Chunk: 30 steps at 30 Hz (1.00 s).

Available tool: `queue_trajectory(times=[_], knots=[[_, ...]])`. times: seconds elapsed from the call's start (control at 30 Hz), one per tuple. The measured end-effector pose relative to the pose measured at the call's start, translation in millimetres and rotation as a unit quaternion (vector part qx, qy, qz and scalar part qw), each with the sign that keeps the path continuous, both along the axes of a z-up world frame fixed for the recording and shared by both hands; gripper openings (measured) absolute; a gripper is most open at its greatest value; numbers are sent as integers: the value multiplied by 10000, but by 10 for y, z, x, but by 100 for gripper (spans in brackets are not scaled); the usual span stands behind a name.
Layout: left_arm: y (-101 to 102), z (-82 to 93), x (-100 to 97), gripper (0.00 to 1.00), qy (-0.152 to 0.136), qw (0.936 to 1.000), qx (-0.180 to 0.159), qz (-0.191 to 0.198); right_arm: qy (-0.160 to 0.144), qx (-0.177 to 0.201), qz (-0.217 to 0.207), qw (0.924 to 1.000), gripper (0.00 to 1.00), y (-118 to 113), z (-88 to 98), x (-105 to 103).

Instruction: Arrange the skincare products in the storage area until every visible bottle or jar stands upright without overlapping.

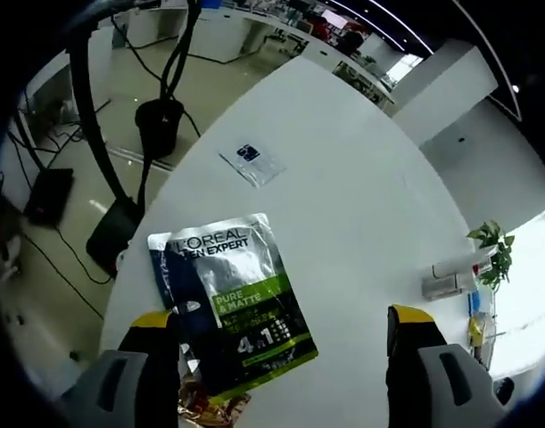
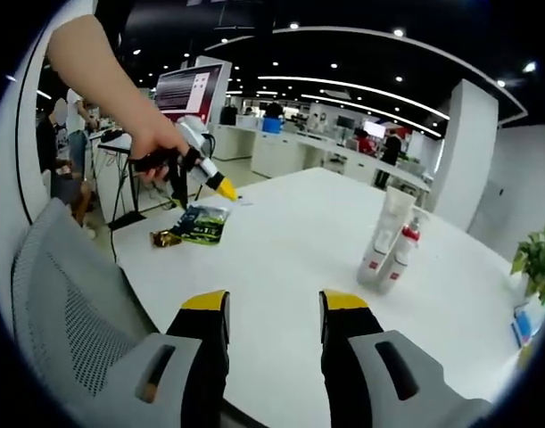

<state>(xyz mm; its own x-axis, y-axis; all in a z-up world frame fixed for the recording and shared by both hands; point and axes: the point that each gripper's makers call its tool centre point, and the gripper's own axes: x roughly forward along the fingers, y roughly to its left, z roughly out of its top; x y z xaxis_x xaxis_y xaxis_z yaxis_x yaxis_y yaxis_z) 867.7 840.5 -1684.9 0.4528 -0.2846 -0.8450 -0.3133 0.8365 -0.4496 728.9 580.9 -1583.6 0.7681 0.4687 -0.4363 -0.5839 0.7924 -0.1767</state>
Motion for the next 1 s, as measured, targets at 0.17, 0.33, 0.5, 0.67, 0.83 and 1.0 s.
queue_trajectory(times=[0.17, 0.33, 0.5, 0.67, 0.83, 1.0], knots=[[-2, -68, 25, 100, 250, 9995, 24, 186, 21, 3, 19, 10000, 37, 13, -10, 2], [15, -152, 2, 100, 493, 9983, 95, 280, 59, -5, 28, 10000, 37, 19, -26, 1], [37, -198, 24, 100, 598, 9977, 216, 239, 131, -34, 43, 9999, 37, 22, -60, -1], [79, -252, 50, 100, 700, 9966, 409, 145, 144, -6, 14, 9999, 36, 12, -61, 5], [112, -291, 71, 99, 788, 9952, 537, 226, 173, -44, 61, 9998, 36, 26, -80, -6], [179, -307, -5, 100, 1063, 9916, 723, 132, 176, -56, 37, 9998, 36, 11, -82, 1]])
